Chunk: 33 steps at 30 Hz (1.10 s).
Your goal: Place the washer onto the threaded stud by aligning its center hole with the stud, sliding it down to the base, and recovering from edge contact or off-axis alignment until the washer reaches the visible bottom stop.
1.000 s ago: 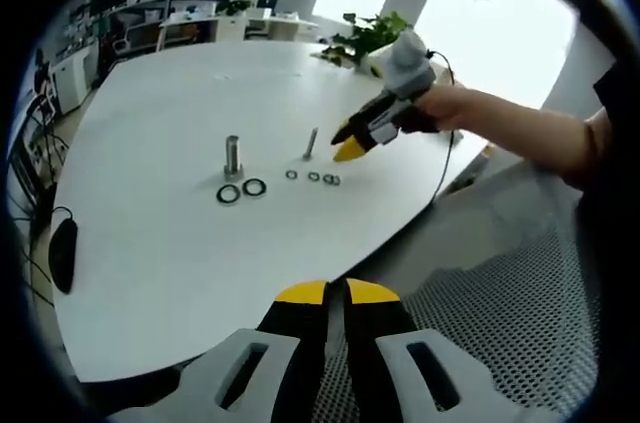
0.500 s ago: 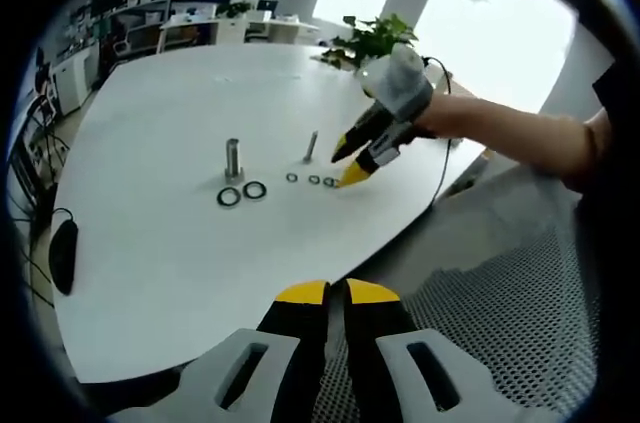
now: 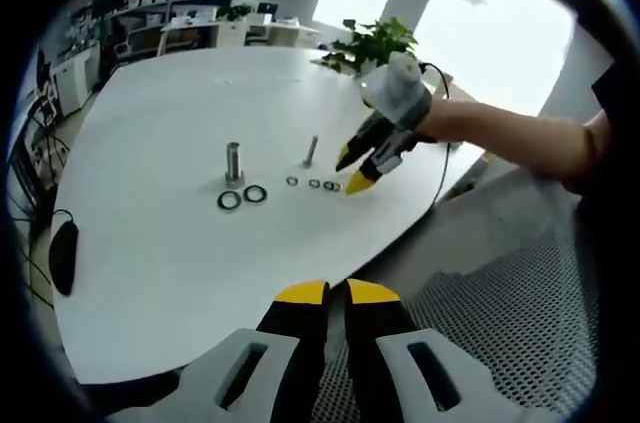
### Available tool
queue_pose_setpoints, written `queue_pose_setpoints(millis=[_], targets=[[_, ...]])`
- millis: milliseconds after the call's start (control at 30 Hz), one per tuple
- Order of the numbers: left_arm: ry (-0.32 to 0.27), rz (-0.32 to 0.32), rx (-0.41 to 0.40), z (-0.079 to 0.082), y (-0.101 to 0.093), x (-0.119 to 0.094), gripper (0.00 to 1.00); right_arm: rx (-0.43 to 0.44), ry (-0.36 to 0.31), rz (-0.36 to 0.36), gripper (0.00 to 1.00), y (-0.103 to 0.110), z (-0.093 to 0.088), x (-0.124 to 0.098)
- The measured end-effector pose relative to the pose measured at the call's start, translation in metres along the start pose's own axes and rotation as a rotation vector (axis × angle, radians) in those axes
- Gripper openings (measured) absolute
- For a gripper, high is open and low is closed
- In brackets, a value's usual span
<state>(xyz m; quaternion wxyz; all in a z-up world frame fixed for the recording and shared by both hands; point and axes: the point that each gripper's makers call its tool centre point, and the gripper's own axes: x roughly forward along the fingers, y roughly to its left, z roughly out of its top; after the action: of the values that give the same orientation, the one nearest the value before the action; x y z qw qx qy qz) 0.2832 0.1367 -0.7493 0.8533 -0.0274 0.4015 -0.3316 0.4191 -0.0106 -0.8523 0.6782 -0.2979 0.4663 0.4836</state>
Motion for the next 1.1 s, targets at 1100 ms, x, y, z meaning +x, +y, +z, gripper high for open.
queue_pose_setpoints(millis=[1100], targets=[[0.018, 0.009, -0.002, -0.003, 0.001, 0.001, 0.03, -0.081, 0.159, -0.021, 0.3, 0.005, -0.028, 0.006]])
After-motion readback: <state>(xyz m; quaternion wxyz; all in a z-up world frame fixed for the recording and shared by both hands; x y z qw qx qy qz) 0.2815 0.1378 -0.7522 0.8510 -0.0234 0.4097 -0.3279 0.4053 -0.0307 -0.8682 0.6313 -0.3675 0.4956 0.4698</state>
